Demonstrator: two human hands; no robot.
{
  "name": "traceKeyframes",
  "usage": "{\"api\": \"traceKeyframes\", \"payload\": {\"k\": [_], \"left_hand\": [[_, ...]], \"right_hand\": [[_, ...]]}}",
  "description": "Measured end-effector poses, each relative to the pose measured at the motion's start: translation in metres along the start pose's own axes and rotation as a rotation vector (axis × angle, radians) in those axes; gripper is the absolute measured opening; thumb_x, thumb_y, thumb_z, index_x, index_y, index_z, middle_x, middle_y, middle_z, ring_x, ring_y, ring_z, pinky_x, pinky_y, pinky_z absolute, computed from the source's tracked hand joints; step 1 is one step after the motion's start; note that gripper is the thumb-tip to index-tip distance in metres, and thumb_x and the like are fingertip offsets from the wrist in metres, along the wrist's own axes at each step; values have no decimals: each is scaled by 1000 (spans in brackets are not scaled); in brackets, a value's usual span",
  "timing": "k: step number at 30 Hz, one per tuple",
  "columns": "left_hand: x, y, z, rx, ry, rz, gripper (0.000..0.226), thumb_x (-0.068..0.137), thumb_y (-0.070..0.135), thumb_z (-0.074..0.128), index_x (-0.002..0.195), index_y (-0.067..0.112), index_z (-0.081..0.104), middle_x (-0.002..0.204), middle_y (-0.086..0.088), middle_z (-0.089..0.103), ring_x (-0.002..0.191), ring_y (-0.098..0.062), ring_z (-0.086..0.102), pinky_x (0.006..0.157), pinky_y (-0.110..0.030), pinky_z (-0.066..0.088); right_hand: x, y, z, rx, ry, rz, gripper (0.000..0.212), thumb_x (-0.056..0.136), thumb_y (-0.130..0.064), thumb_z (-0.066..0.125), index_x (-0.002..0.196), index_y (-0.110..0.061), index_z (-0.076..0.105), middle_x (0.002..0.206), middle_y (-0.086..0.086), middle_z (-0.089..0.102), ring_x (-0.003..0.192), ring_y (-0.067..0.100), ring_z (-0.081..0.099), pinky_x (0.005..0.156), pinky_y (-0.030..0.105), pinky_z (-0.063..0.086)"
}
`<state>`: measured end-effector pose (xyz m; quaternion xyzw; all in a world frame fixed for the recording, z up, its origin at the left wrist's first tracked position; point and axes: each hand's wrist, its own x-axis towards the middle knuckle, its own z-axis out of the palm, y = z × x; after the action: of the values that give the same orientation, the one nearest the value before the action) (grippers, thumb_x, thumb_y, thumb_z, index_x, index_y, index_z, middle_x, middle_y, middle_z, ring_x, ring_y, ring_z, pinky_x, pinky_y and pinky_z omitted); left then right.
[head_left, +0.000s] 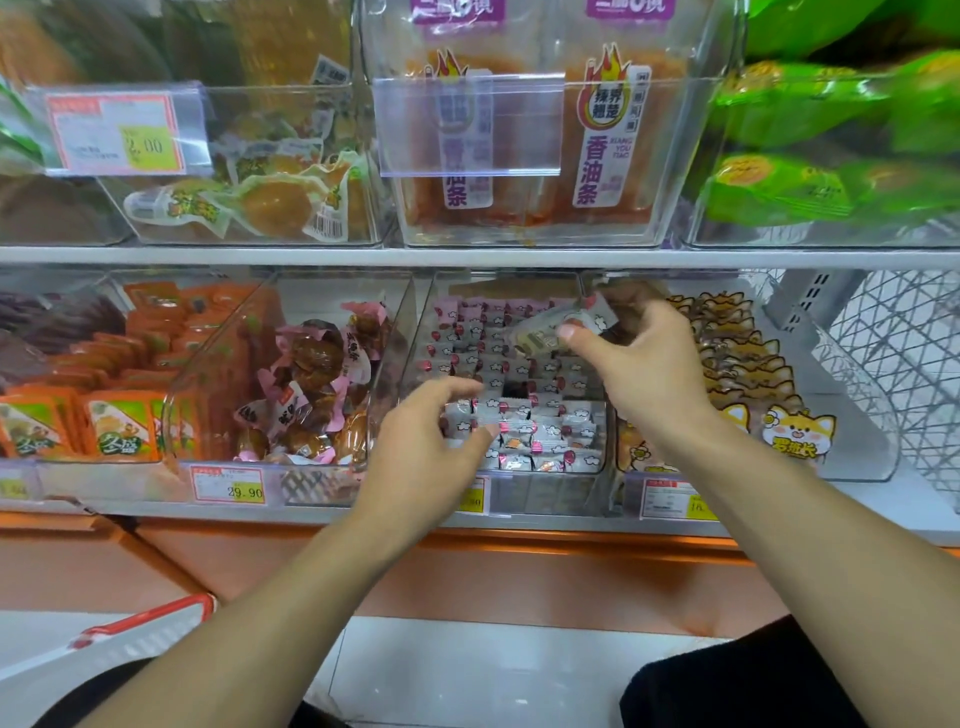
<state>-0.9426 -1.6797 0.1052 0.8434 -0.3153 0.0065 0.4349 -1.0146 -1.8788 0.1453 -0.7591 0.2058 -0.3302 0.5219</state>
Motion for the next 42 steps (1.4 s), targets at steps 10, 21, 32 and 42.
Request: {"api": "traceKeyframes", "payload": {"k": [10, 21, 32, 42], "left_hand": [[9, -13, 21, 564, -231, 161, 79, 91, 75, 39, 152, 25, 36, 159, 2, 35, 150, -18, 21, 125, -46, 8], [15, -19, 20, 648, -308, 184, 80, 90, 78, 33, 151, 26, 38, 158, 3, 38, 151, -20, 17, 125, -51, 9], [13, -18, 15, 676, -332, 218, 81, 91, 76, 36, 155, 26, 30, 159, 4, 35, 150, -20, 21, 124, -50, 15], [15, -18, 15, 497, -299, 186, 76, 90, 72, 48, 150, 26, 39, 159, 3, 34, 149, -17, 19, 125, -45, 9]], "right_hand": [[22, 16, 27, -594, -265, -147, 40, 85, -34, 79, 121, -25, 62, 110, -4, 70, 87, 13, 61, 66, 18, 41], [32, 16, 67, -1142, -551, -144, 19, 97, -26, 58, 109, -19, 72, 107, 8, 69, 91, 25, 66, 86, 38, 58], [35, 23, 84, -760, -414, -45, 21, 95, -11, 61, 84, -28, 62, 87, -10, 66, 85, 12, 66, 73, 26, 55], [28, 2, 47, 12, 175, 28, 12, 97, -30, 66, 88, -30, 57, 88, -6, 68, 82, 9, 68, 77, 36, 60]]}}
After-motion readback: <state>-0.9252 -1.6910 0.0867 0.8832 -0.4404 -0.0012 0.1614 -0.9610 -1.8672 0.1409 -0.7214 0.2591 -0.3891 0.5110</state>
